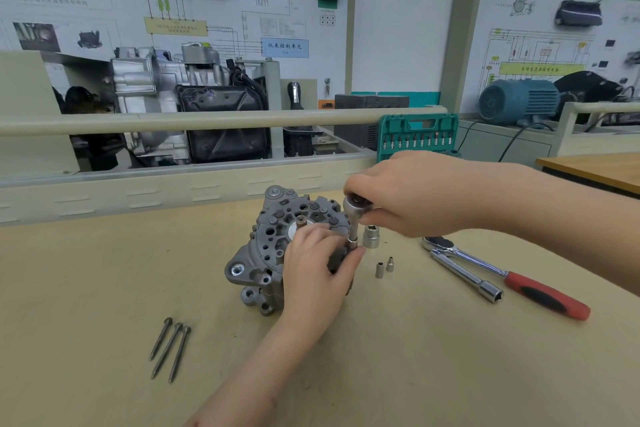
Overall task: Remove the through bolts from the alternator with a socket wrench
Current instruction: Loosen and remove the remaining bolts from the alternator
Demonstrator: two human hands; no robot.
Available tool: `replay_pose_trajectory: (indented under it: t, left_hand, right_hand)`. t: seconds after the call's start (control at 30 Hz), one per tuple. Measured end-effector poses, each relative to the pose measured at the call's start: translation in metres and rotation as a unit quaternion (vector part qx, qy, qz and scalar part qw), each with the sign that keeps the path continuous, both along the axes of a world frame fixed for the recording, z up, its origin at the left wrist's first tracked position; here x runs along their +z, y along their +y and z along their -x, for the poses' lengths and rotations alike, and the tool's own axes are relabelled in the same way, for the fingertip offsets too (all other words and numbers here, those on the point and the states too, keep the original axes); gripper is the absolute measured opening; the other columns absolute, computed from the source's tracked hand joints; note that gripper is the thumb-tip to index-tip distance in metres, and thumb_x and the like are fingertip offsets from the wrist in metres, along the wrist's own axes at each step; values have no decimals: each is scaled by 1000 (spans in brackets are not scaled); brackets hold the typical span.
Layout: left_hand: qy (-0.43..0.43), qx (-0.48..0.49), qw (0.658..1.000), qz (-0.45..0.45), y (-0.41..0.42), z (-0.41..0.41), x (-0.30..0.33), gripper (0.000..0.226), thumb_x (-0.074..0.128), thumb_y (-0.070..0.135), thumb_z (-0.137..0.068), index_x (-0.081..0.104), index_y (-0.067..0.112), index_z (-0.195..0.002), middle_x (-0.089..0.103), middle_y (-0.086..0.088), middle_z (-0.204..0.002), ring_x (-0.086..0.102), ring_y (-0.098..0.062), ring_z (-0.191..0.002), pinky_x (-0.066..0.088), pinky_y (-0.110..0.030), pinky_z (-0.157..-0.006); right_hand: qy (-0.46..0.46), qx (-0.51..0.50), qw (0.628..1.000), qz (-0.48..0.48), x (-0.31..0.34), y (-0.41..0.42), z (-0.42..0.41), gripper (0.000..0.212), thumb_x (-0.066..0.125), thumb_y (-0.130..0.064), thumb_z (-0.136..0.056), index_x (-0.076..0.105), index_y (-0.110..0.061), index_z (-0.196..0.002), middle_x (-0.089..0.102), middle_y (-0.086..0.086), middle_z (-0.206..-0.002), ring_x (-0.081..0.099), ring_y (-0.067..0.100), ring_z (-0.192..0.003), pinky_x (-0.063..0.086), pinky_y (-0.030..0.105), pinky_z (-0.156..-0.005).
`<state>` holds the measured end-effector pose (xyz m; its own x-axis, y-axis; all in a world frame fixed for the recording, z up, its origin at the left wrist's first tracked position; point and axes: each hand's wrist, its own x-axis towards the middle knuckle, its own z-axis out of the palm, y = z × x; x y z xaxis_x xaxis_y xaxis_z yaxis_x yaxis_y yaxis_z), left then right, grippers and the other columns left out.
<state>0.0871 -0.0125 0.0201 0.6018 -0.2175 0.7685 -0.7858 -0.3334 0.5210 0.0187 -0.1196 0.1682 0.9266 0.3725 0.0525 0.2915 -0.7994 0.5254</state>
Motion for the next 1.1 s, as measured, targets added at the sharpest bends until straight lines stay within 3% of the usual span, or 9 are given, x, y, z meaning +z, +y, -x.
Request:
replay_pose_trajectory:
  t: [0.13, 0.23, 0.43, 0.6, 0.67, 0.73, 0.83, 0.97, 1.1]
  left_hand:
    - [-2, 17, 1000, -4, -2, -1, 1, 25, 69, 27, -76, 63, 5, -66, 61, -5, -71, 49, -18, -87, 35, -30, -77]
    - [-1, 13, 1000, 2, -2, 0, 2, 28, 63, 34, -74, 59, 8, -62, 59, -4, -70, 50, -19, -81, 39, -31, -72]
    - [-10, 8, 999, -37, 1, 1, 2, 43, 50, 45, -79, 64, 5, -73, 63, 3, -81, 49, -11, -88, 27, -18, -76]
    - [-9, 1, 999, -36, 2, 0, 3, 32, 56, 34, -79, 63, 5, -69, 63, 2, -74, 53, -16, -87, 39, -34, -79]
    - [-10, -3, 1000, -25, 1, 1, 4, 29, 59, 31, -78, 58, 6, -63, 59, 4, -67, 52, -16, -80, 43, -39, -75]
    - [-19, -2, 1000, -12, 1, 3, 6, 26, 61, 29, -76, 48, 14, -58, 48, 14, -59, 47, -13, -72, 42, -37, -69]
    - [-26, -3, 1000, -2, 0, 3, 6, 27, 62, 28, -75, 42, 21, -59, 38, 19, -55, 42, -9, -67, 37, -33, -66]
    - [-14, -15, 999, -25, 2, 1, 4, 27, 59, 31, -78, 57, 7, -64, 58, 2, -66, 52, -16, -76, 44, -40, -72]
    - [-17, -1, 1000, -26, 2, 2, 3, 27, 58, 30, -77, 67, 5, -71, 65, 1, -73, 54, -13, -90, 44, -41, -81]
  right_hand:
    - [-71, -13, 996, 51, -3, 2, 1, 40, 19, -52, -93, 31, -18, -77, 35, -6, -59, 32, 10, -49, 30, 27, -58]
    - [-74, -23, 997, 31, -6, 3, 2, 41, 22, -55, -91, 28, -18, -75, 33, -6, -58, 29, 9, -47, 21, 26, -43]
    - [23, -3, 999, -22, -2, 1, -3, 16, 31, -35, -97, 36, -20, -96, 48, 0, -90, 43, 18, -76, 38, 31, -69]
    - [-10, 39, 999, 14, -6, -1, -5, 25, 30, -37, -96, 41, -17, -106, 54, 1, -101, 49, 21, -85, 38, 31, -83]
    - [-34, 41, 998, 34, -4, -1, -4, 31, 28, -46, -94, 39, -17, -95, 56, 2, -87, 53, 23, -77, 38, 31, -76]
    - [-44, 17, 998, 40, -1, 2, -1, 39, 27, -56, -90, 35, -18, -84, 45, -2, -67, 46, 19, -60, 35, 27, -57]
    - [-46, -5, 998, 31, -2, 5, 1, 39, 29, -56, -90, 33, -19, -82, 34, -6, -62, 33, 9, -51, 25, 25, -44]
    - [2, -10, 1000, -3, 0, 4, -2, 20, 35, -39, -95, 39, -19, -94, 49, -2, -82, 47, 17, -71, 42, 30, -62]
    - [25, 7, 1000, 9, 1, 4, -1, 19, 36, -34, -96, 43, -17, -101, 55, 2, -96, 52, 21, -84, 46, 34, -78]
